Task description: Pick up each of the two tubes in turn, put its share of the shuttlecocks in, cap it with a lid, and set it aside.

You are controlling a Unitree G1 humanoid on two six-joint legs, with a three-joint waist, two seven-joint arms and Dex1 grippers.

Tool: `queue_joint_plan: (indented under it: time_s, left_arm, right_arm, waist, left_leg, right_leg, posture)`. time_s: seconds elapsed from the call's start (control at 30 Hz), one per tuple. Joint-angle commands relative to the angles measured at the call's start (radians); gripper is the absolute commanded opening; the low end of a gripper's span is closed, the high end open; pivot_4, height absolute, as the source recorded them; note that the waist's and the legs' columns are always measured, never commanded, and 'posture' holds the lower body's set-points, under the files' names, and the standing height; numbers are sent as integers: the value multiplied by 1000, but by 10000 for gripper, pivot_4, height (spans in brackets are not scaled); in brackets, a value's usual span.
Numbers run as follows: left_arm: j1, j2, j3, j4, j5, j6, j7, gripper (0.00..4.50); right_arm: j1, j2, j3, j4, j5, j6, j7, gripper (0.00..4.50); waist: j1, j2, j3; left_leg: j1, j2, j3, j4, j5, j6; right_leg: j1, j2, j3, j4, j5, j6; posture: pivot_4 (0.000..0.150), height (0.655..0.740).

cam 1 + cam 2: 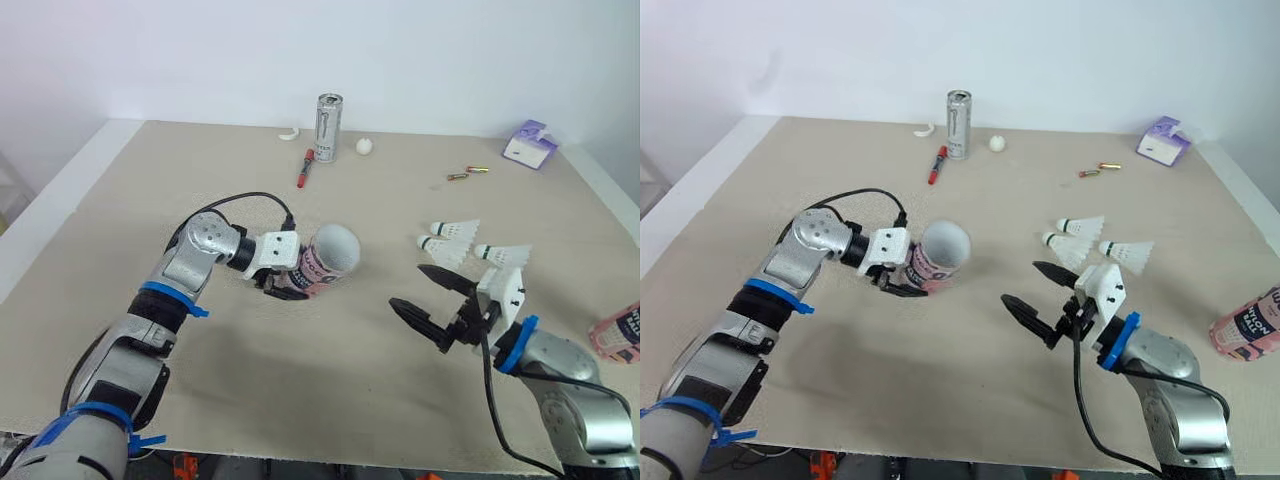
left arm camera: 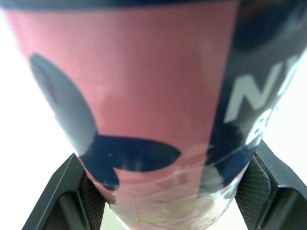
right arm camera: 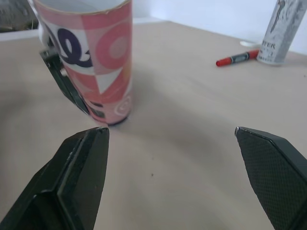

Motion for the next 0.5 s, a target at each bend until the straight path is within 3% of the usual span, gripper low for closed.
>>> queue_joint_plan:
  time_s: [0.03, 0.5]
  left_arm:
    - [-71, 33, -68, -107, 54, 133, -75, 31481]
    - [-144, 29, -159, -152, 119, 332, -123, 31481]
  right_arm:
    - [3, -21, -33, -44, 18, 0, 2, 45000]
    - [-15, 18, -67, 6, 40, 88, -112, 45000]
  waist:
    - [0, 0, 0]
    - [0, 0, 0]
  left_leg:
    - [0, 0, 0, 1, 0, 0]
    - [0, 2, -1, 0, 0, 0]
  right_leg:
    - [0, 0, 0, 0, 0, 0]
    - [-1, 4, 2, 1, 0, 0]
  posture:
    - [1500, 7400]
    - [1500, 7400]
